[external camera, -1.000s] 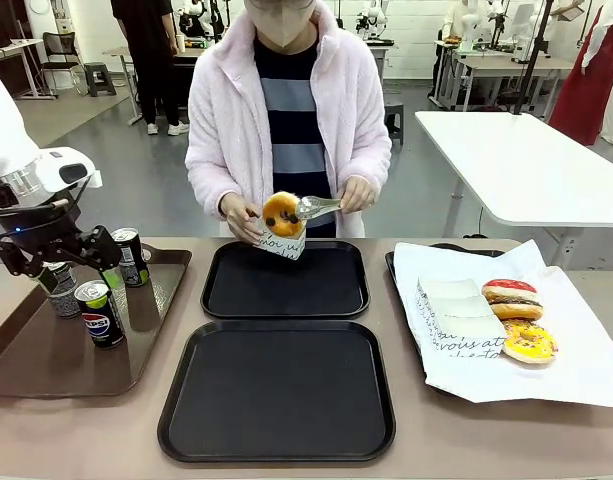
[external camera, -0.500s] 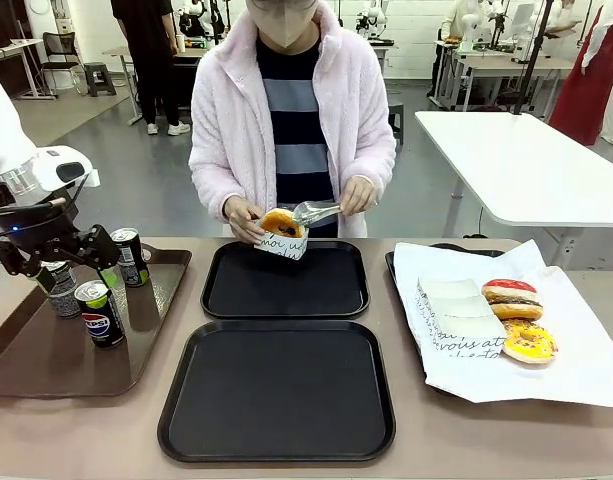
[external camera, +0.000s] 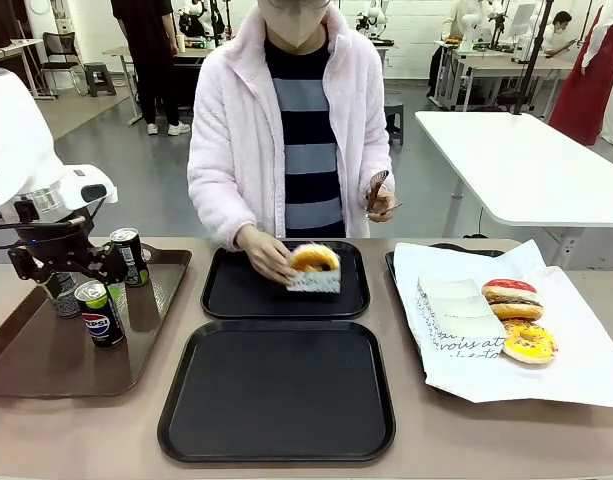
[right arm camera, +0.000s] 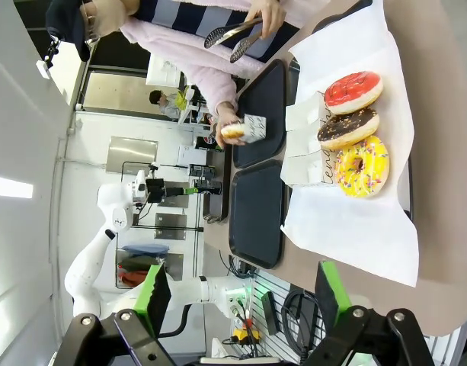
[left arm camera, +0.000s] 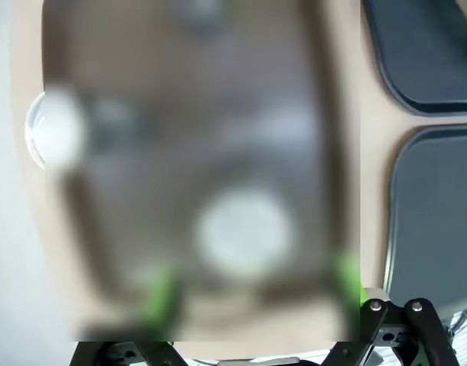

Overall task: Set up donuts and drinks on trays.
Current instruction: Pick up one Pepsi coke and place it on the Flat Tray.

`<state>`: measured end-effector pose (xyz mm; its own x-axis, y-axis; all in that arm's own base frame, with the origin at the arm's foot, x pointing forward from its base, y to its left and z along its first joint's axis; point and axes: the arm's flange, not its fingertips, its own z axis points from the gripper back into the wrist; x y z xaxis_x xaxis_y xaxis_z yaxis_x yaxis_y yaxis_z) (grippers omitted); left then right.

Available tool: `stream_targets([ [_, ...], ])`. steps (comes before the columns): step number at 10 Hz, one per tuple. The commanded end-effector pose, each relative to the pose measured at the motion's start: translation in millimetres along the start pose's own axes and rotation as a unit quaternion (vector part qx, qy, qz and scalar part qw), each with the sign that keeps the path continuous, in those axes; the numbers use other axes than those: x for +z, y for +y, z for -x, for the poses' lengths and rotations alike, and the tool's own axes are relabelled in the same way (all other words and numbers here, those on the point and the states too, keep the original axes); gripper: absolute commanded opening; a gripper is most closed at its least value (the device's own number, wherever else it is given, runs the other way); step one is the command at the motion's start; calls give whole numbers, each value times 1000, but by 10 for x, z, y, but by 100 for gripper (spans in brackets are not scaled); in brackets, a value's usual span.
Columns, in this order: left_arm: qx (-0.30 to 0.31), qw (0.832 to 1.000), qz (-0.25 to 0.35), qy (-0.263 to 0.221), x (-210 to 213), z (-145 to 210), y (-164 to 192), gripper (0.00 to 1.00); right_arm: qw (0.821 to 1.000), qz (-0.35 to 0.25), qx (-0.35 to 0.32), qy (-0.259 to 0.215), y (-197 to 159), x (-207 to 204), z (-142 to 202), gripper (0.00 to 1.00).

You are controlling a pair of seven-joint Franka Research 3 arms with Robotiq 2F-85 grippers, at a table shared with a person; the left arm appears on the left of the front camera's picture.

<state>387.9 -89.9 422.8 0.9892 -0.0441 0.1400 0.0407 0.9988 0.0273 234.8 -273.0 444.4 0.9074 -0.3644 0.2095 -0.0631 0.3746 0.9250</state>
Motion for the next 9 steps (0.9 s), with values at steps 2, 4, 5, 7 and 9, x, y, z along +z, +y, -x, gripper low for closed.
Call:
stream_targets([
  [2,33,999,-10,3,-107,-233,40,100,1000,-8,8,-2,-10,9,-3,100],
  [4,38,999,2,7,-177,-300,60,100,1000,-8,8,-2,-10,9,-3,100],
  [5,44,999,2,8,-247,-344,80,100,1000,-8,8,-2,-10,9,-3,100],
  [7,48,999,-3,24,-367,-378,101,100,1000,-8,8,-2,-10,9,-3,100],
  [9,48,998,-1,32,-405,-347,85,100,1000,-8,8,-2,-10,9,-3,100],
])
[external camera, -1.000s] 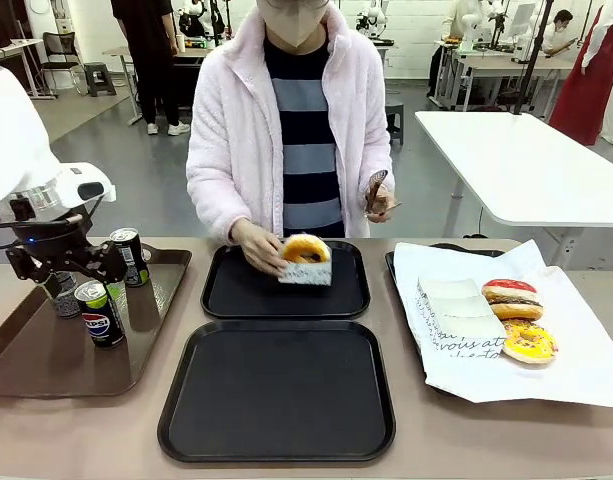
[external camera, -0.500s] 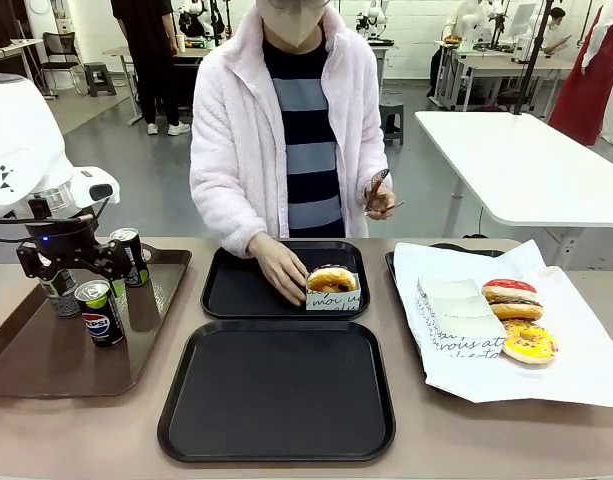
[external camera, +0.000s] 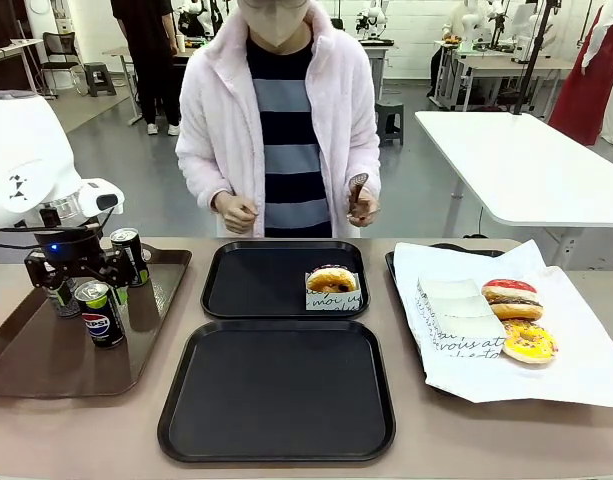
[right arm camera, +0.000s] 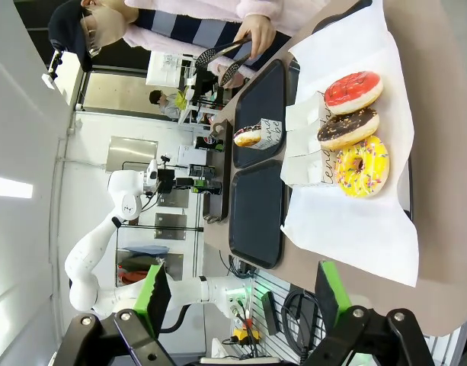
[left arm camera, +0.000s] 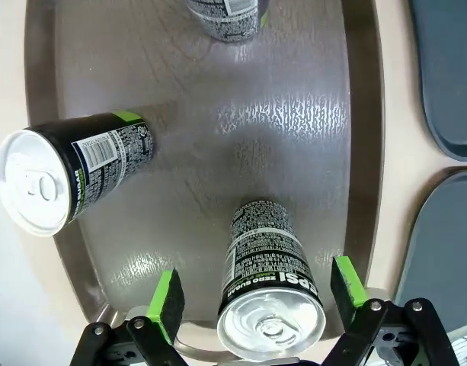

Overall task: Set up donuts and drinks on trays.
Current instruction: Pick up one Pepsi coke and place it on the Flat Tray.

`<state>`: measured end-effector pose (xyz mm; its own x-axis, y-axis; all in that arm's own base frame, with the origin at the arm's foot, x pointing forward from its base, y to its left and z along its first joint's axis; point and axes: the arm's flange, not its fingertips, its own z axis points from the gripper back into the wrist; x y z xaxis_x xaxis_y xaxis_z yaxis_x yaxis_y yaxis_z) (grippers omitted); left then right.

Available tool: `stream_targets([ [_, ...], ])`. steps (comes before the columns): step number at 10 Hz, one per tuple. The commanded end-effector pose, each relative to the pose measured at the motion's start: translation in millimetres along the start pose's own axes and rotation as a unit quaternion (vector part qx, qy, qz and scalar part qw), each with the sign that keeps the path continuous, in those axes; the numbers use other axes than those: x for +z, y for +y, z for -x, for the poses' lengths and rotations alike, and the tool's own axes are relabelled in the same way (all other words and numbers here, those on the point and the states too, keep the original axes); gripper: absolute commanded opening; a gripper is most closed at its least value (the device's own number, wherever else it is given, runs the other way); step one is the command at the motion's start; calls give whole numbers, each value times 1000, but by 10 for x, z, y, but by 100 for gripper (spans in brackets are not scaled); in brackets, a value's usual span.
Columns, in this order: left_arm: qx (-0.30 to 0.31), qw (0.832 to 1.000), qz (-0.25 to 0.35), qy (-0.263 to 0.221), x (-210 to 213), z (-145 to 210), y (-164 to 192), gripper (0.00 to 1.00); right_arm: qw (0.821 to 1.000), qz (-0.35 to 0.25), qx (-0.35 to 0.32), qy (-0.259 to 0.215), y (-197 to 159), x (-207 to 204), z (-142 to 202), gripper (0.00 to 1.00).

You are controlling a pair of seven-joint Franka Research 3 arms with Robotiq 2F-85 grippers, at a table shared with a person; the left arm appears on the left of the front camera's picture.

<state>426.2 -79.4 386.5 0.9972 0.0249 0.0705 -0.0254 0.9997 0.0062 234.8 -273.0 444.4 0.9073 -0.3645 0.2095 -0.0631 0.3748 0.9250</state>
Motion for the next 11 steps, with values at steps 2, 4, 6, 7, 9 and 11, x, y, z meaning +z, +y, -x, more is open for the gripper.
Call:
stream_targets([
  [2,17,1000,-5,-3,-30,0,-20,100,1000,-8,8,-2,-10,8,-3,100],
  [4,22,1000,1,-10,-54,-2,-16,77,1000,-8,8,-2,-10,8,-3,100],
  [6,39,999,3,11,-42,12,-24,19,1000,-8,8,-2,-10,8,-3,100],
  [7,49,999,1,22,-26,10,-30,0,1000,-8,8,-2,-10,8,-3,100],
  [9,60,997,-8,41,-12,8,-40,0,1000,-8,8,-2,-10,8,-3,100],
  [11,67,997,-10,48,3,0,-36,0,1000,-8,8,-2,-10,8,-3,100],
])
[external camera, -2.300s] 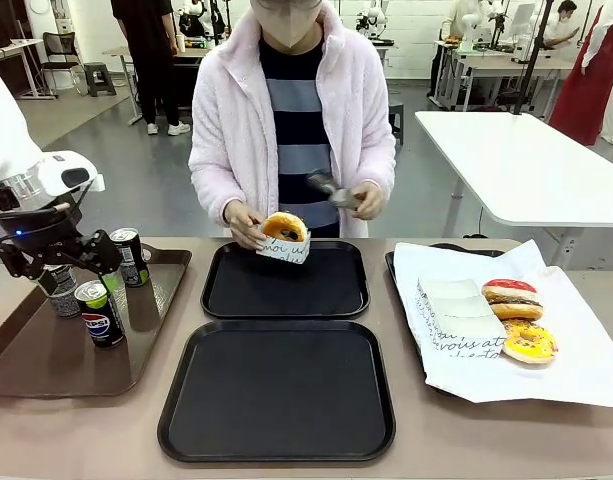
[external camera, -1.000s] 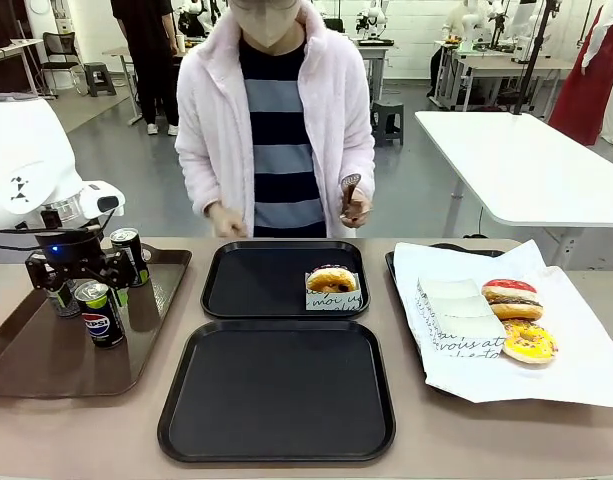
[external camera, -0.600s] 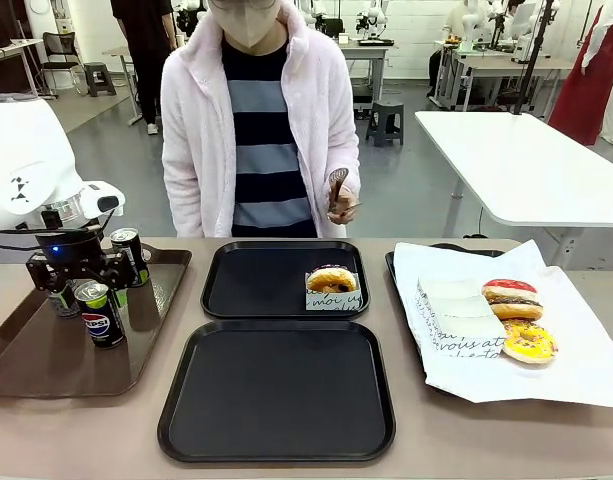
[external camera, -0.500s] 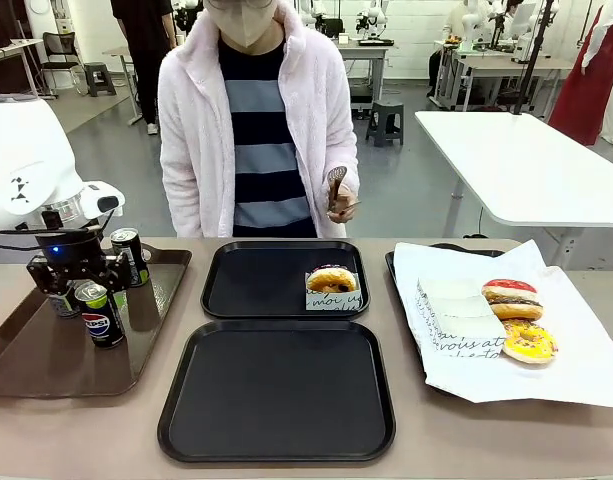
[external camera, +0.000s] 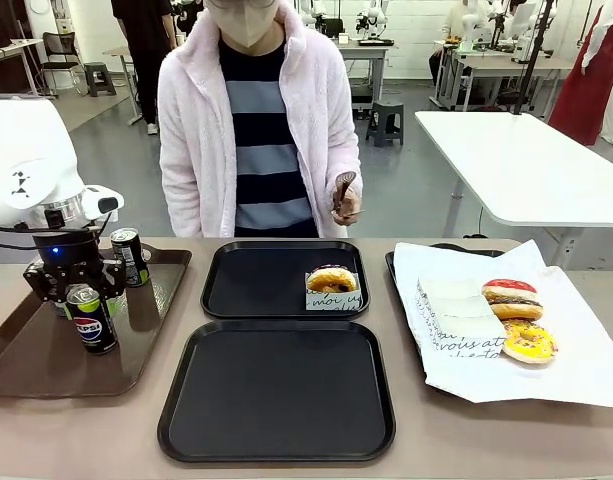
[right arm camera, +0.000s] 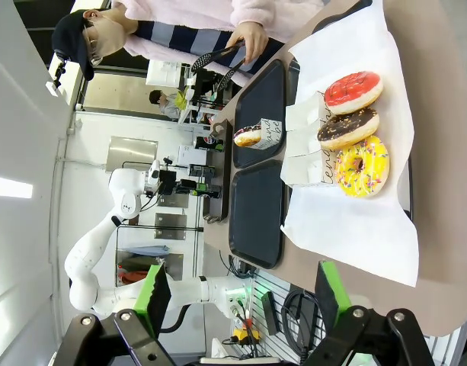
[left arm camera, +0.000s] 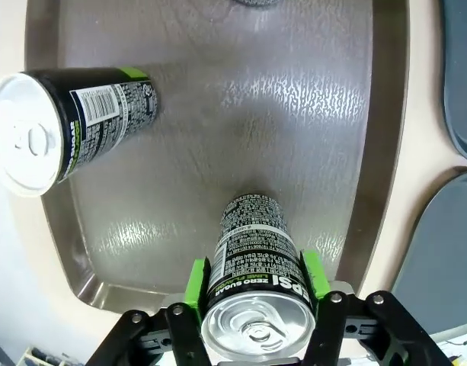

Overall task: Set up donuts and drinks on trays.
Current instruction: Pick up one Pepsi coke and place it on the Flat Tray.

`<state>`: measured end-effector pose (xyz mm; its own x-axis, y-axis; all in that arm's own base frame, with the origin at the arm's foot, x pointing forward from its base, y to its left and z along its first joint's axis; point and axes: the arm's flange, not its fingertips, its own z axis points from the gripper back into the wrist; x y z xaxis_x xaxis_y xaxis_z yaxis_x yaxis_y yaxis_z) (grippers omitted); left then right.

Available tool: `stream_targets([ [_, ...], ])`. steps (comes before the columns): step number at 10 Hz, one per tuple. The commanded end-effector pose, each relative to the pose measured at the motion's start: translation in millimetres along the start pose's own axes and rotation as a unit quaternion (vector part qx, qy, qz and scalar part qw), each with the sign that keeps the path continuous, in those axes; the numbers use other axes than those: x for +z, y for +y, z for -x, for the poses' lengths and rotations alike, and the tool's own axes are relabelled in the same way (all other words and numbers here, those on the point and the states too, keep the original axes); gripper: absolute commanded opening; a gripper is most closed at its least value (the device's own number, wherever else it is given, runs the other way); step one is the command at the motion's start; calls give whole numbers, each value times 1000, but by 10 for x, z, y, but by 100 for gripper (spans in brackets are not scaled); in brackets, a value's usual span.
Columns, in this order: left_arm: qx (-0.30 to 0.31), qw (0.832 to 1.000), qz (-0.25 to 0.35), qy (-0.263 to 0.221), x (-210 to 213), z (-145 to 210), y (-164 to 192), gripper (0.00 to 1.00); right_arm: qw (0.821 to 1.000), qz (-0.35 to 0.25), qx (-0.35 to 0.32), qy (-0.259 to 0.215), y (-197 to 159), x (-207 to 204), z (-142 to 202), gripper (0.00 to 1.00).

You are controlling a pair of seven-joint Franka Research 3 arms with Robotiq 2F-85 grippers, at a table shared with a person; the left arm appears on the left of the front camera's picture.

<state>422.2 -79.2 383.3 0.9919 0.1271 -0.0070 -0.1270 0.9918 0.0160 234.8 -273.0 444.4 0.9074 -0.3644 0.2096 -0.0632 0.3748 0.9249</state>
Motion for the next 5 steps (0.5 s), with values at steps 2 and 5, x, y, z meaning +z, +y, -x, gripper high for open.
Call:
stream_targets([
  [2,43,999,-6,-2,470,66,-106,0,1000,-8,8,-2,-10,8,-3,100],
  [5,32,998,13,-57,1425,435,-126,0,1000,-8,8,-2,-10,8,-3,100],
])
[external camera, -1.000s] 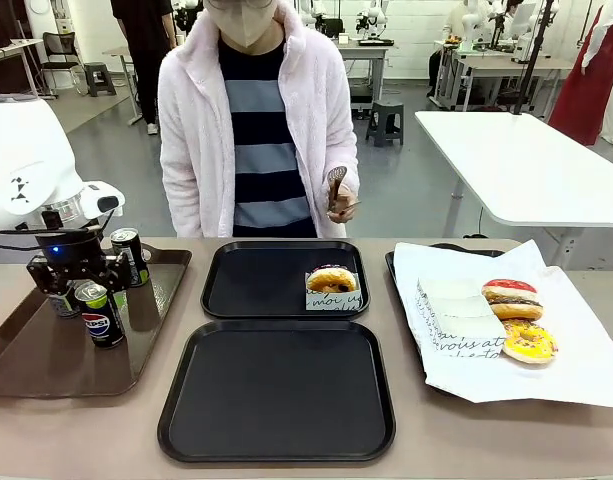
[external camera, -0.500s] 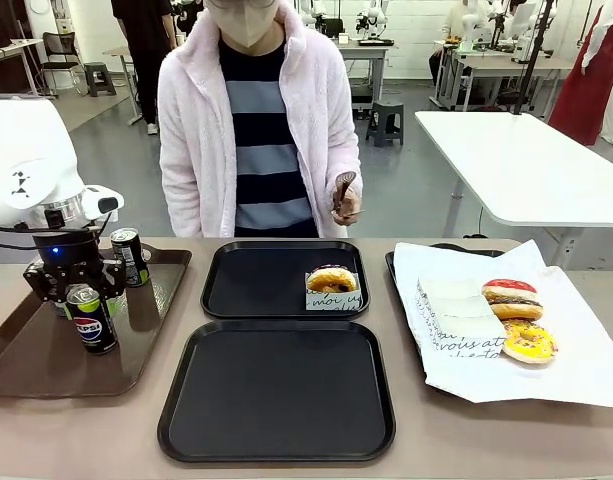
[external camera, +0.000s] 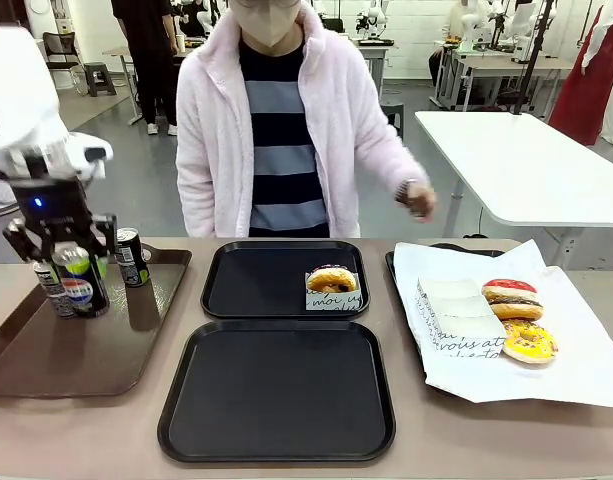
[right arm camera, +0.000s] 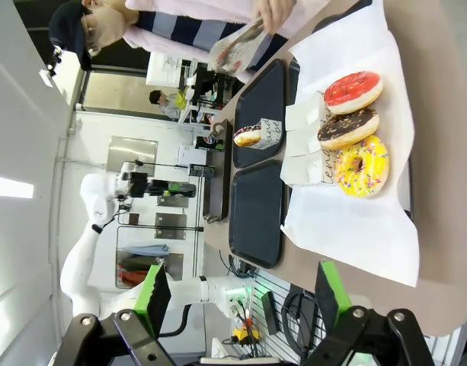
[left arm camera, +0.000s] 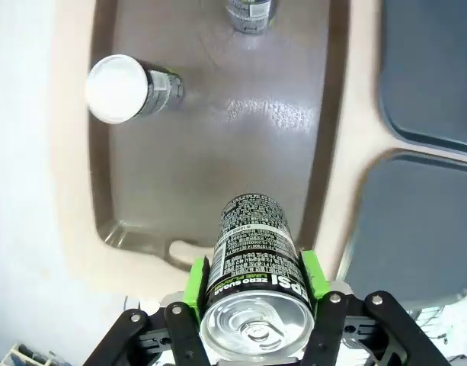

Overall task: Set up donuts and drinks on trays.
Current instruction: Pick up one Pepsi coke and place it on the Flat Tray.

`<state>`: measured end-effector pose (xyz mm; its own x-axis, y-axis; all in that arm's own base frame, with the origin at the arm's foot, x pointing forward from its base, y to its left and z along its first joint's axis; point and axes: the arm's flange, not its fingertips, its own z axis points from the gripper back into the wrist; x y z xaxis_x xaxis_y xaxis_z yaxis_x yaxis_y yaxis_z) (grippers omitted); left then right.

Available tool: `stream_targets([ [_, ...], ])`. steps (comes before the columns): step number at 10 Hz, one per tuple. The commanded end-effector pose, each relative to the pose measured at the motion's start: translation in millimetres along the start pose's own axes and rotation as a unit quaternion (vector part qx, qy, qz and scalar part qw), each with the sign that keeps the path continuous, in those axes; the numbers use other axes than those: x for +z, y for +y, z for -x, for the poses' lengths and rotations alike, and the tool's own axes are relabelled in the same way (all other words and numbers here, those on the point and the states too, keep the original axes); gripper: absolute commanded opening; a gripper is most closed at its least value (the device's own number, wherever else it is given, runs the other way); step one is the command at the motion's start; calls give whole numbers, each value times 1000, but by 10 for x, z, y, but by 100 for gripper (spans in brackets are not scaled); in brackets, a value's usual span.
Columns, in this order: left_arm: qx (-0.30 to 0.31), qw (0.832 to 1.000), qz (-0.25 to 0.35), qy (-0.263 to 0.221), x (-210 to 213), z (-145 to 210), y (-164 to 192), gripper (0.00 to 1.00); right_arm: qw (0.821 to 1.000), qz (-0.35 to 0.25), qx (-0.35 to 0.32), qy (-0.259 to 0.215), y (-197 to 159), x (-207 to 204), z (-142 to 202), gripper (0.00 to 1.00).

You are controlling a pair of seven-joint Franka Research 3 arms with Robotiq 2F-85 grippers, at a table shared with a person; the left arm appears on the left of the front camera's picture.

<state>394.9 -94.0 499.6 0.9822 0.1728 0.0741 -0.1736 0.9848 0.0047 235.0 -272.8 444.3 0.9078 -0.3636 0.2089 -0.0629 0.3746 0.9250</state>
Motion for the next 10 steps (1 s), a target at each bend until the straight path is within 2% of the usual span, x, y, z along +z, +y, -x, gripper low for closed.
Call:
stream_targets([
  [1,12,1000,14,-23,412,146,-12,0,1000,-8,8,-3,-9,12,-2,100],
  [3,15,999,31,-8,483,184,135,0,1000,-8,8,-3,-9,12,-2,100],
  [4,2,1000,10,-28,524,186,29,0,1000,-8,8,-3,-9,12,-2,100],
  [6,2,1000,10,-28,524,186,29,0,1000,-8,8,-3,-9,12,-2,100],
  [7,5,1000,14,-22,536,213,50,58,1000,-8,8,-3,-9,12,-2,100],
  [8,-11,999,19,-48,540,176,-88,58,1000,-8,8,-3,-9,12,-2,100],
  [10,-38,998,19,-42,439,-33,-544,58,1000,-8,8,-3,-9,12,-2,100],
])
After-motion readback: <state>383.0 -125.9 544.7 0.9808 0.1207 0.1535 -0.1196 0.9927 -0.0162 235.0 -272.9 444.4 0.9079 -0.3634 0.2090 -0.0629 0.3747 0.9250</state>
